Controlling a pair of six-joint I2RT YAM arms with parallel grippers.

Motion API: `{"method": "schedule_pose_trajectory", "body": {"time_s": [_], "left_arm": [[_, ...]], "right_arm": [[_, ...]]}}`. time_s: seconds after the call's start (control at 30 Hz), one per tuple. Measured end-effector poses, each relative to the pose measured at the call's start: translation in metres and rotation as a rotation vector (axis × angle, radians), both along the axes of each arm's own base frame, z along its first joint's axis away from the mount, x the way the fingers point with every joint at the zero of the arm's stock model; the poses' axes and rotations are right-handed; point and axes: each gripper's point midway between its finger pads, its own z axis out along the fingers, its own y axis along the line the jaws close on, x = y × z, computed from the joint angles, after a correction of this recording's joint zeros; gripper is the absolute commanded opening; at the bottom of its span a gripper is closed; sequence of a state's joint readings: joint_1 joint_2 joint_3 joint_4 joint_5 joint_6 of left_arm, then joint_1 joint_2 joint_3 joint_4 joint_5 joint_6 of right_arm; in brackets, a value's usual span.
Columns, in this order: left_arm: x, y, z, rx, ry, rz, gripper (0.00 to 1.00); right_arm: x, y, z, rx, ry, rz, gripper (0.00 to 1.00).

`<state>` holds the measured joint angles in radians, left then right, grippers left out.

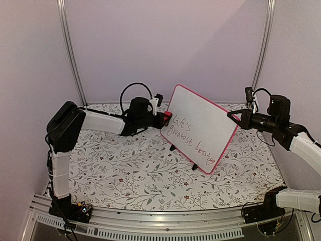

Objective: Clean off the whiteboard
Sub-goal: Erase the center of the whiteboard.

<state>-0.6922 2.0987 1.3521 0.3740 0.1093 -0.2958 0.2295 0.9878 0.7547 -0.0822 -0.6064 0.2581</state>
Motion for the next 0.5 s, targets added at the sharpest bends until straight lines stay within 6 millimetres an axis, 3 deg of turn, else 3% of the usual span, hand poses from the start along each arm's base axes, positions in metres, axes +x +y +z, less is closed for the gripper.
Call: {"method": "schedule_pose_trajectory", "body": {"time_s": [0.23, 0.5], "left_arm": [[0.000, 0.001, -0.001, 0.001, -0.004, 0.013, 0.00], [-0.016, 0.014, -0.040, 0.045, 0.073, 0.023, 0.00]], "right_arm": [[0.000, 0.000, 0.000, 0.000, 0.000, -0.001, 0.00], [0.000, 0.000, 0.000, 0.000, 0.000, 0.001, 0.00]]}}
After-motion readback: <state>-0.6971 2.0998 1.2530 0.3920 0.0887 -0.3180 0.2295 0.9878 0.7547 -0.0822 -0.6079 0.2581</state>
